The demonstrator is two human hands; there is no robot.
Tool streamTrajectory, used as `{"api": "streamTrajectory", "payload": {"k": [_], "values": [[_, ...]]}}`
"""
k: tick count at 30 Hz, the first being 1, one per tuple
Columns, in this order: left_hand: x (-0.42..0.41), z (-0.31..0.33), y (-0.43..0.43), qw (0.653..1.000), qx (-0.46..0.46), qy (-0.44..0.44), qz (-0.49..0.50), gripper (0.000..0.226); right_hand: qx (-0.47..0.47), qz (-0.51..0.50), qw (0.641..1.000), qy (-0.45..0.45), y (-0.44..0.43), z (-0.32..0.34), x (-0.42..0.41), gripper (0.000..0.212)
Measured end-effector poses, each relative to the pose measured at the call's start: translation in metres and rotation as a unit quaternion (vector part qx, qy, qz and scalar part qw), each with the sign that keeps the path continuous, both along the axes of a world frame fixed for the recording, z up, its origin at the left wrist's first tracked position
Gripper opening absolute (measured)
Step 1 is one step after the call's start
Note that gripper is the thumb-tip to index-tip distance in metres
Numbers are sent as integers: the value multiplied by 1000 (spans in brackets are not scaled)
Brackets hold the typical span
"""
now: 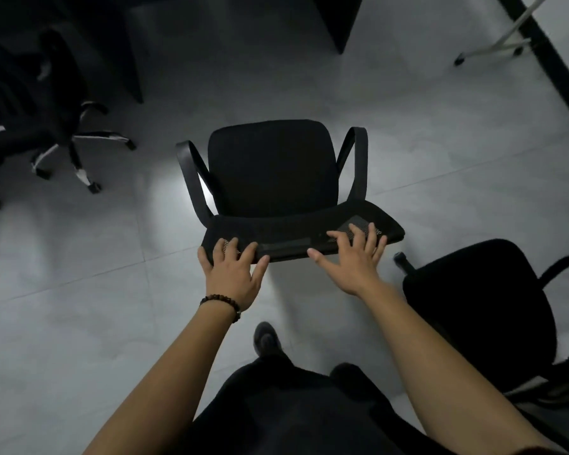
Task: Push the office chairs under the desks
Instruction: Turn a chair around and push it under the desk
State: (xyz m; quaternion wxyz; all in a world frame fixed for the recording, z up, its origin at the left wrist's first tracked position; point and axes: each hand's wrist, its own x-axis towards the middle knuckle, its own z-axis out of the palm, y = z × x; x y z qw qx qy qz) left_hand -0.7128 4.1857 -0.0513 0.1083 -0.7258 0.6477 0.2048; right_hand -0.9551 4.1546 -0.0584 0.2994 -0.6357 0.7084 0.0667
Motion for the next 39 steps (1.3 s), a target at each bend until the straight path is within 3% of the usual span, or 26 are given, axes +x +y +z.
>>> {"api": "streamTrajectory", "payload": {"k": [8,13,21,29,39], "values": [[63,1,-106,999,32,4,-16,63,32,8,999,12,-102,3,60,79],[81,-3,-161,999,33,-8,5,72,34,34,999,19,-167,-1,82,81],[120,-7,-319,998,-6,-5,58,60,-8,87,996,1,-351,-5,121,80],[178,7,-490,994,26,-14,107,60,2,153,988,6,-541,2,187,83],[276,7,-605,997,15,-45,67,67,5,143,990,10,-644,-2,277,79]]}}
